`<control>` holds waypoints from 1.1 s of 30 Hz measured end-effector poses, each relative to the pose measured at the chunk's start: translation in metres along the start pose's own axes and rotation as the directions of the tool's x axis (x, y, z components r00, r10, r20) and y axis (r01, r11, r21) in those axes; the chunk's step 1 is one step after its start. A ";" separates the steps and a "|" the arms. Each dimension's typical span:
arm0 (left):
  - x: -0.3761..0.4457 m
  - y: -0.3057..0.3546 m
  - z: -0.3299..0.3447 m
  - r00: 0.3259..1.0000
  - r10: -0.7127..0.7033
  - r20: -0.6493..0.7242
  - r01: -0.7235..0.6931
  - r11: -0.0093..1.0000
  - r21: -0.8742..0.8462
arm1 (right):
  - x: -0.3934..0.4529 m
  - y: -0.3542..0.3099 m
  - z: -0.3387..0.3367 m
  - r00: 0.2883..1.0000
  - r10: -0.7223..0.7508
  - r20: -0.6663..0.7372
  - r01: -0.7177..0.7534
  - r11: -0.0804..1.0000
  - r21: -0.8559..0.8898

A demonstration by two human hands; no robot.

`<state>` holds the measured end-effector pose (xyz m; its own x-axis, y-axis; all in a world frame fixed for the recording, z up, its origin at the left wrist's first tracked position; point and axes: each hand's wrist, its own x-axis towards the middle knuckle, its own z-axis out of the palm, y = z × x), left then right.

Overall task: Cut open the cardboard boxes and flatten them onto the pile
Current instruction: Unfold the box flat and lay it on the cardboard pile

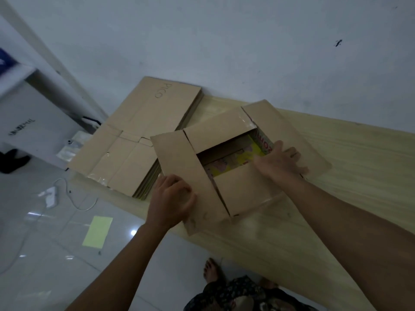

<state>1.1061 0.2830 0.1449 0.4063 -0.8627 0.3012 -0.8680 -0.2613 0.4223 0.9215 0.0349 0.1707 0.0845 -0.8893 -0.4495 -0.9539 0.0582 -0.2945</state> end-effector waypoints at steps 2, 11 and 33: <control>0.002 0.003 0.009 0.983 -0.160 0.090 0.160 0.987 0.010 | 0.001 -0.001 0.001 1.000 0.002 -0.005 -0.001 1.000 0.019; 0.081 0.060 0.042 0.689 -0.695 0.205 0.681 0.718 0.143 | -0.010 0.012 -0.022 0.984 -0.083 -0.155 0.135 0.923 0.360; 0.130 0.050 0.061 0.764 -0.507 0.400 0.427 0.861 0.275 | -0.061 0.071 -0.032 0.706 -0.025 0.708 0.372 0.863 -0.341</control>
<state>1.0979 0.1308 0.1530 0.6360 -0.6996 -0.3256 -0.6525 -0.7128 0.2571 0.8394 0.0785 0.2041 0.2874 -0.3078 -0.9070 -0.8901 -0.4356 -0.1342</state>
